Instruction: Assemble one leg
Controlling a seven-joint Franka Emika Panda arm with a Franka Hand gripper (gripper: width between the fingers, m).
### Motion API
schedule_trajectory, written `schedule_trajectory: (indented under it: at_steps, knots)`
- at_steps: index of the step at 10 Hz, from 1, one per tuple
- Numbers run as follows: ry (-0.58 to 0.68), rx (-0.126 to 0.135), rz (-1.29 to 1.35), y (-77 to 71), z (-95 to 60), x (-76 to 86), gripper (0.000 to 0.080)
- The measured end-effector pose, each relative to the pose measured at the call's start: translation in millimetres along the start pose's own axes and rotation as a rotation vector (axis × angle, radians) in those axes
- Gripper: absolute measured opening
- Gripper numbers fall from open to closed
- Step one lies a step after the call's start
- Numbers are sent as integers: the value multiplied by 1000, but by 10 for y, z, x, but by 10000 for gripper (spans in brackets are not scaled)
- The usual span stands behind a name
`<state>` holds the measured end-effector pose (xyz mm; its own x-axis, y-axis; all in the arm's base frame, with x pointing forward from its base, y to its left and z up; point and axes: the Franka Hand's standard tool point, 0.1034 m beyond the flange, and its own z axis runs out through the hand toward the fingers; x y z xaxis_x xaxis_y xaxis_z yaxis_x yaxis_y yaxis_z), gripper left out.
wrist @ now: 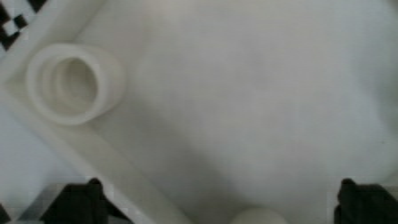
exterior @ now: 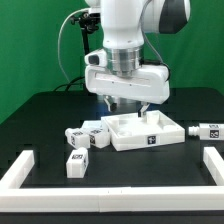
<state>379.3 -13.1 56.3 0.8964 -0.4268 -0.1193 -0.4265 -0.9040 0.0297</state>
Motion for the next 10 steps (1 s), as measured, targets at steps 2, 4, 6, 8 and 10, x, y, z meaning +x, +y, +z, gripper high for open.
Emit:
schedule_trajectory:
  at_steps: [2, 4, 6, 8, 10]
  knots:
    - [33, -11, -114, 133, 36, 60, 649]
    - [31, -12, -107, 129, 43, 55, 649]
    - [55, -22, -172, 162, 55, 92, 649]
    - [96, -63, -280, 390, 160, 139, 649]
    - [116, -101, -284, 515, 272, 115, 649]
